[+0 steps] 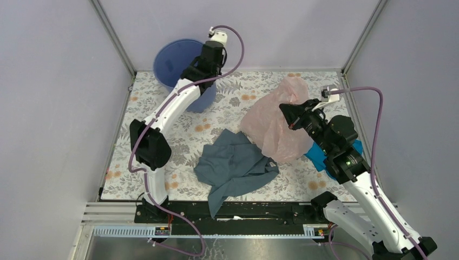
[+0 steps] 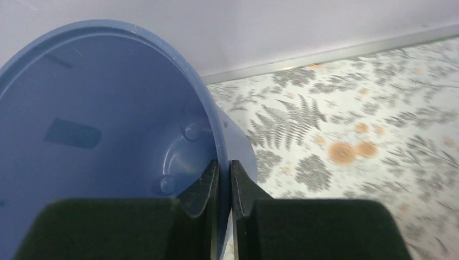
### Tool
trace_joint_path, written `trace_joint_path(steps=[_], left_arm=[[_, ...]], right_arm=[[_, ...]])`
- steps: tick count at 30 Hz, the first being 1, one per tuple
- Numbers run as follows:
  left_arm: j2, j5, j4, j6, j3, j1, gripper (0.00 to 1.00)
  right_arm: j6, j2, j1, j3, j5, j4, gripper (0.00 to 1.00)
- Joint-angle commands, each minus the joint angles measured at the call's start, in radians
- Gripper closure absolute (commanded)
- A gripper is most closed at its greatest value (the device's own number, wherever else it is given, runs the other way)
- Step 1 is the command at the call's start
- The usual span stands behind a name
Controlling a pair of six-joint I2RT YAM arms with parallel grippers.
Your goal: Put the trash bags into the trash bin
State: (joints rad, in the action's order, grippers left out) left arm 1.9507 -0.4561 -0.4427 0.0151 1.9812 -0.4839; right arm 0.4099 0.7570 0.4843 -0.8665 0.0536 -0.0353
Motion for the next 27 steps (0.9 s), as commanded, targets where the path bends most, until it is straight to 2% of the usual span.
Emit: trace_joint_path(steps=[1, 6, 12, 19, 20, 22, 25, 27], left_arm=[[-0.092, -0.005, 0.021, -0.048, -0.022, -0.078, 1.0], [-0.107, -0.002, 0.002, -0.078, -0.049, -0.167, 1.0], [-0.121, 0.032, -0.041, -0.107, -0.06, -0.26, 1.0], [-0.143, 0.138, -0.091, -0.187, -0.051, -0.29, 1.0], [-0.144, 0.151, -0.096, -0.193, -0.046, -0.29, 0.98], [-0.152, 0.186, -0.097, -0.207, -0.044, -0.291, 0.87], [-0.16, 0.253, -0.119, -0.214, -0.002, -0.291, 0.6], [-0.162, 0.292, -0.169, -0.198, 0.057, -0.29, 0.45]], right_arm=[[0.012, -0.037, 0.004, 0.015, -0.004, -0.043, 1.0], [-0.011, -0.024, 0.004, -0.025, -0.011, -0.006, 1.0], [-0.064, -0.079, 0.004, -0.072, -0.118, 0.069, 1.0], [-0.15, -0.105, 0.004, -0.166, -0.215, 0.153, 1.0], [-0.158, -0.106, 0.004, -0.181, -0.225, 0.164, 1.0], [-0.168, -0.105, 0.005, -0.207, -0.252, 0.173, 1.0], [-0.188, -0.09, 0.004, -0.238, -0.259, 0.165, 1.0], [-0.196, -0.06, 0.004, -0.265, -0.243, 0.156, 1.0]])
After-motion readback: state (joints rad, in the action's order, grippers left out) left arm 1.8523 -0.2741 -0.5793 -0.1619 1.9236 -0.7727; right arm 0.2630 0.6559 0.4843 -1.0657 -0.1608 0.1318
